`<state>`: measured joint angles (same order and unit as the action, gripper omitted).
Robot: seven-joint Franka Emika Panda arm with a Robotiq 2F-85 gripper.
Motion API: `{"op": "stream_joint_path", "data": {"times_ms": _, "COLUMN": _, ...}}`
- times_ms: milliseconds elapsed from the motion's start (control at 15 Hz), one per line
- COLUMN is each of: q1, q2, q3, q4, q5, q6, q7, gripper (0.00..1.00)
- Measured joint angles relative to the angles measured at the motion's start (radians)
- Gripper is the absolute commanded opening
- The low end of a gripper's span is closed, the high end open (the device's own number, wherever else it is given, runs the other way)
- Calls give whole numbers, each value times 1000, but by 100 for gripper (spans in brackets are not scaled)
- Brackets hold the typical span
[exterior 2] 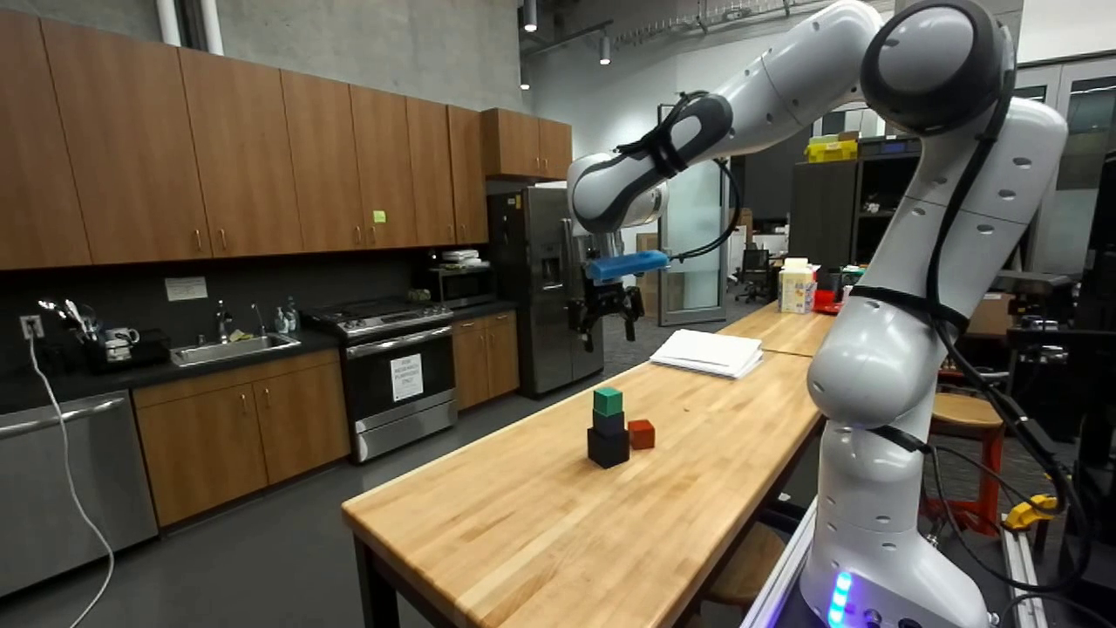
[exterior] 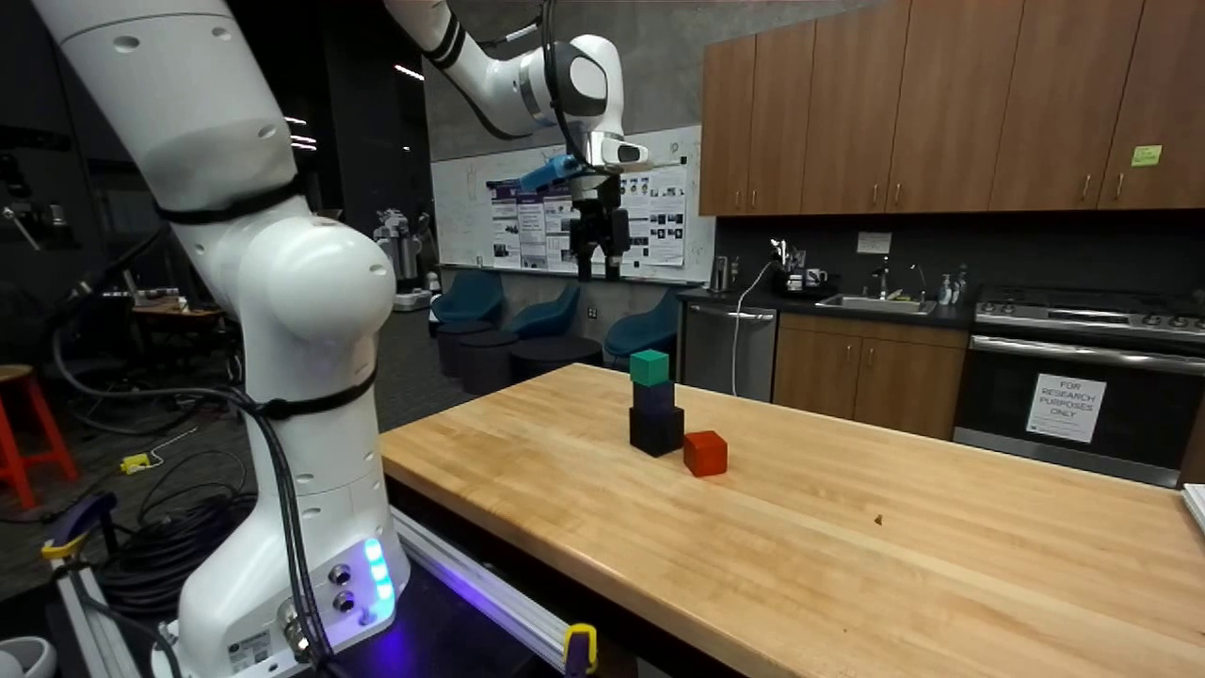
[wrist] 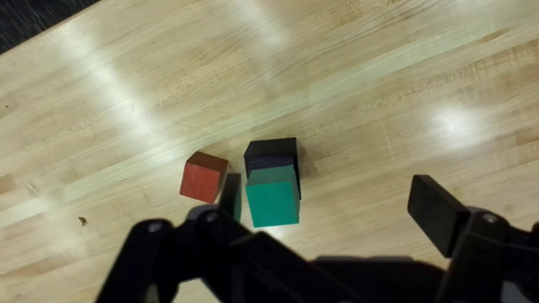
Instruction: Pick up the green block, push the navy blue block with the green block and put the green block on the black block
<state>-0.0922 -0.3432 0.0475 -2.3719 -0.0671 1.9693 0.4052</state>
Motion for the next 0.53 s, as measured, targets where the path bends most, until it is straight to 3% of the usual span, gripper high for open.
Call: {"op": "stream_joint_path", "data": {"times_ms": 533, "q1": -18, "q2": -7, "q3": -19, "q4": -5, "q5": -2, "q6": 13, "q7": 2, "gripper": 100}}
